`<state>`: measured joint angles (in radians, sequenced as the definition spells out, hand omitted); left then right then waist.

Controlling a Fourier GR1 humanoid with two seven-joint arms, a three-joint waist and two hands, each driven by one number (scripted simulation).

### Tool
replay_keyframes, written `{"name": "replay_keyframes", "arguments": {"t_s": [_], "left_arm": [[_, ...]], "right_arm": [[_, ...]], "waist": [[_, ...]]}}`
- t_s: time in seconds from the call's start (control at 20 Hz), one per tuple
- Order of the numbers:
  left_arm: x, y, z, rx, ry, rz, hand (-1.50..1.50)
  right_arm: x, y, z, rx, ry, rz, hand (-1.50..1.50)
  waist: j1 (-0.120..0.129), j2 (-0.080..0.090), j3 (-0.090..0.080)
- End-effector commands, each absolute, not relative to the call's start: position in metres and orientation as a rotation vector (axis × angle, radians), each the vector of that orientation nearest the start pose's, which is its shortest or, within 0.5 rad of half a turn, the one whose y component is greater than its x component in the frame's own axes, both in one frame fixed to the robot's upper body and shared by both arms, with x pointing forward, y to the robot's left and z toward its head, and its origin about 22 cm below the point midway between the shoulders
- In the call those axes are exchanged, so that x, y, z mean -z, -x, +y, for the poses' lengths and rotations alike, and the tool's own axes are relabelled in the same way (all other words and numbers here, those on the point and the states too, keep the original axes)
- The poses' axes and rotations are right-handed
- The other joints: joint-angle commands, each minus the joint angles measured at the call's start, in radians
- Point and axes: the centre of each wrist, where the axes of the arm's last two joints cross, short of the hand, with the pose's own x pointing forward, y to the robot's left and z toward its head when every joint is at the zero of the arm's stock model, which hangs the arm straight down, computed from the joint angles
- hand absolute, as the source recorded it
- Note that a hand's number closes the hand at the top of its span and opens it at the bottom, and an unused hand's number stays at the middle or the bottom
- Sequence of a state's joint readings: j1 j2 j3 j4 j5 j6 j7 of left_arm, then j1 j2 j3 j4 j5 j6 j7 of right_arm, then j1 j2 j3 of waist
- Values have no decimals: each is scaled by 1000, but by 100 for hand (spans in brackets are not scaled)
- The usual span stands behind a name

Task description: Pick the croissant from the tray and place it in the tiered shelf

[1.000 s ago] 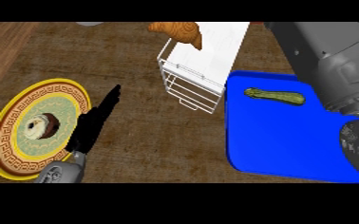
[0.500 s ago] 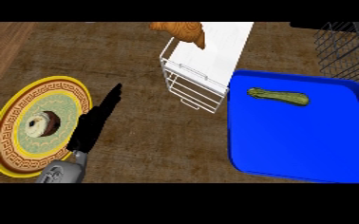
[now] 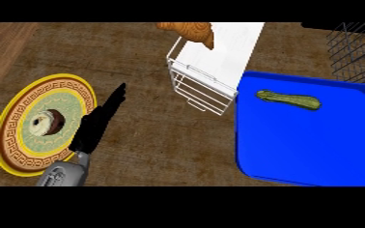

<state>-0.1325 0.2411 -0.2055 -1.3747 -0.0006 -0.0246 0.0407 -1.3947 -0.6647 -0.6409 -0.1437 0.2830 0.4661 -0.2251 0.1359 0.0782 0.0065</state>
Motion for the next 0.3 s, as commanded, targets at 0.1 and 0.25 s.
{"name": "replay_keyframes", "arguments": {"t_s": [0.1, 0.25], "left_arm": [[5, -274, 231, 402, -20, -1416, 0], [11, -269, 234, 408, -17, -1404, 0]], "right_arm": [[-266, -449, -382, -302, -45, -1849, -150], [-267, -441, -400, -317, 0, -1816, -150]], "waist": [[13, 2, 0], [25, 9, 0]]}}
